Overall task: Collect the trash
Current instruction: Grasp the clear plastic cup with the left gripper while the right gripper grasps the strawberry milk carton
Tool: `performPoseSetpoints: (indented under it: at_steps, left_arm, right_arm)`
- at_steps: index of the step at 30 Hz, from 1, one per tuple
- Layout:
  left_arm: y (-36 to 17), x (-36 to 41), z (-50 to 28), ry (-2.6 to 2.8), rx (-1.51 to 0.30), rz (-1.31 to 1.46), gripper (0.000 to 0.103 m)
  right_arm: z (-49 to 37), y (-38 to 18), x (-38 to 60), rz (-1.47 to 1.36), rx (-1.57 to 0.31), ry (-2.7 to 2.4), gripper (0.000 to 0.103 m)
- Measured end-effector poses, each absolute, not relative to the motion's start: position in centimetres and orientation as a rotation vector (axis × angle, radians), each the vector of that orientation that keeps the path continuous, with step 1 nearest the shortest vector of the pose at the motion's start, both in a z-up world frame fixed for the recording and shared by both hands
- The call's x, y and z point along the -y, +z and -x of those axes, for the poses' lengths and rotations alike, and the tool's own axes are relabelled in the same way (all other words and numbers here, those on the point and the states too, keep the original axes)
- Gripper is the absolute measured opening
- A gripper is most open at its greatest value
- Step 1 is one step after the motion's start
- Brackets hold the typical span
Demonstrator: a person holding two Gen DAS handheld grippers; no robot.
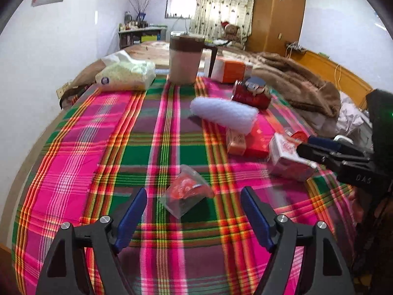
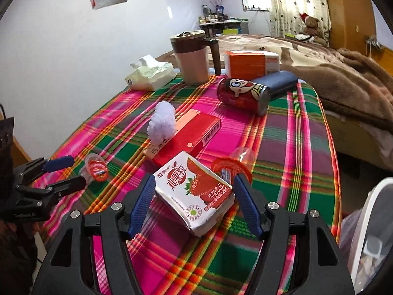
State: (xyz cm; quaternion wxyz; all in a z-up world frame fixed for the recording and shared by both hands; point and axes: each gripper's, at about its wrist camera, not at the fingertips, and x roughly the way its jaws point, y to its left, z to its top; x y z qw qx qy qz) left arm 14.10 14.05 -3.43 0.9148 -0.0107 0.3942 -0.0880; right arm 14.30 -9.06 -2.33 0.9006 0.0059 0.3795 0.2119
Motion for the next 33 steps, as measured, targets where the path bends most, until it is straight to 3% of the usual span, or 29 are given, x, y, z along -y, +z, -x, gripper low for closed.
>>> performPoseSetpoints:
  at_steps: [20,33]
  left_arm:
    - [-5.3,-15.2,-16.8,-0.163,-0.856,-0.008,0.079]
    - [-5.8,-15.6,-17.5,-0.178,-0.886,0.015,0.079]
  right_arm:
    - [-14.0,-1.2,6.5,0.156,-0.799,0.603,0.072]
    - [-13.9,-3.6,4.2,0.226,-0.885,0.66,0.073]
